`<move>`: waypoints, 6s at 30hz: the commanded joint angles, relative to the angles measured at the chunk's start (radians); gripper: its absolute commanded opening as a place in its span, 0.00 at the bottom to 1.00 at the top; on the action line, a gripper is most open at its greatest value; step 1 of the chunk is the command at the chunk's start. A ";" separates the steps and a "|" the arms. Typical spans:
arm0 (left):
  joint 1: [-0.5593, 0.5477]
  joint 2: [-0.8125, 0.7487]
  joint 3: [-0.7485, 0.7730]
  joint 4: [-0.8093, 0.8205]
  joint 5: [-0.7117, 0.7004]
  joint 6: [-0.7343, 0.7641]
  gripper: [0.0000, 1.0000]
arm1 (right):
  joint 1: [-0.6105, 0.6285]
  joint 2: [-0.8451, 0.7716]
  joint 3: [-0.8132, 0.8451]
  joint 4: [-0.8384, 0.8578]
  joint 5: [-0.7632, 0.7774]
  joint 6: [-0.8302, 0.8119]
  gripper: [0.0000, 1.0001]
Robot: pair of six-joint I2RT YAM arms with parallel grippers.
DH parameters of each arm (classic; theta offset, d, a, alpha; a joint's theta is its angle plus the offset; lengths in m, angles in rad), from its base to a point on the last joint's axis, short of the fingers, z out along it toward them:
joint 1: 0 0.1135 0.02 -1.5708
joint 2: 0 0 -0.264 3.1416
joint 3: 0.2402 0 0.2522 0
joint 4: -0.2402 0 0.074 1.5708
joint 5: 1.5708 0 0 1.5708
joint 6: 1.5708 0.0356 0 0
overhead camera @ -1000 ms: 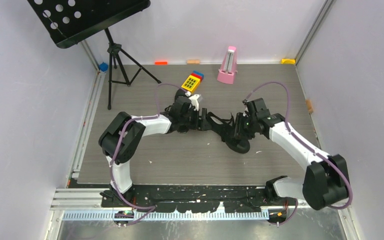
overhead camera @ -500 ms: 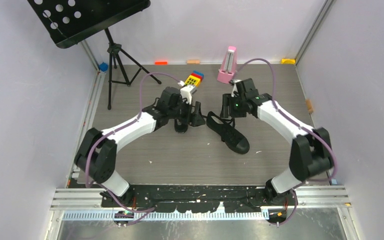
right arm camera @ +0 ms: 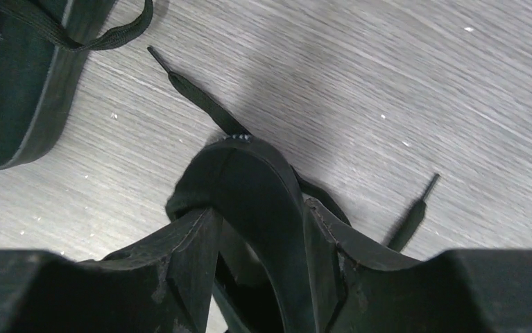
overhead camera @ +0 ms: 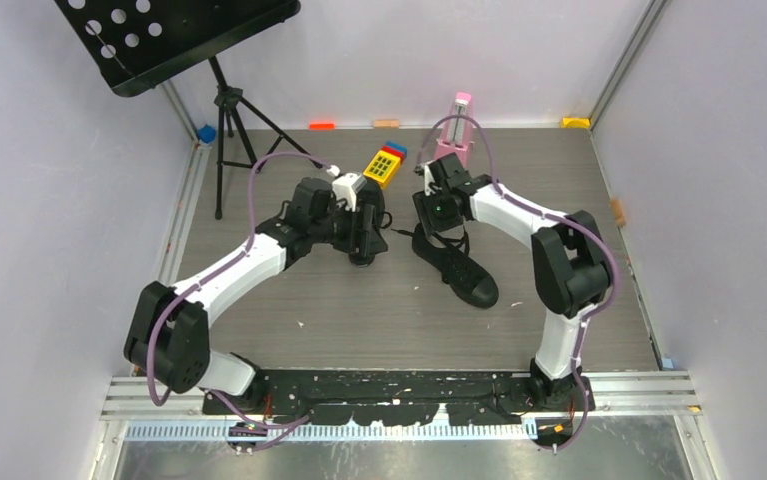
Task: Tie the shoes
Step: Pick up the shoe at the center of the board, then place the shoe at the center of the board, then cross the shoelace with the shoelace.
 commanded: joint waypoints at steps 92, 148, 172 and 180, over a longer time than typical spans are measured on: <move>-0.155 -0.240 -0.257 0.067 0.244 -0.104 0.00 | 0.151 -0.301 -0.175 0.124 0.401 0.669 0.00; -0.089 -0.226 -0.011 -0.158 -0.087 0.140 0.00 | 0.187 -0.318 -0.314 0.541 -0.398 -0.002 0.50; -0.117 0.184 -0.020 0.026 -0.025 0.134 0.00 | 0.186 -0.556 -0.515 0.394 -0.055 0.145 0.09; -0.151 0.269 0.015 -0.021 -0.140 0.172 0.00 | 0.179 -0.494 -0.465 0.377 0.023 0.196 0.14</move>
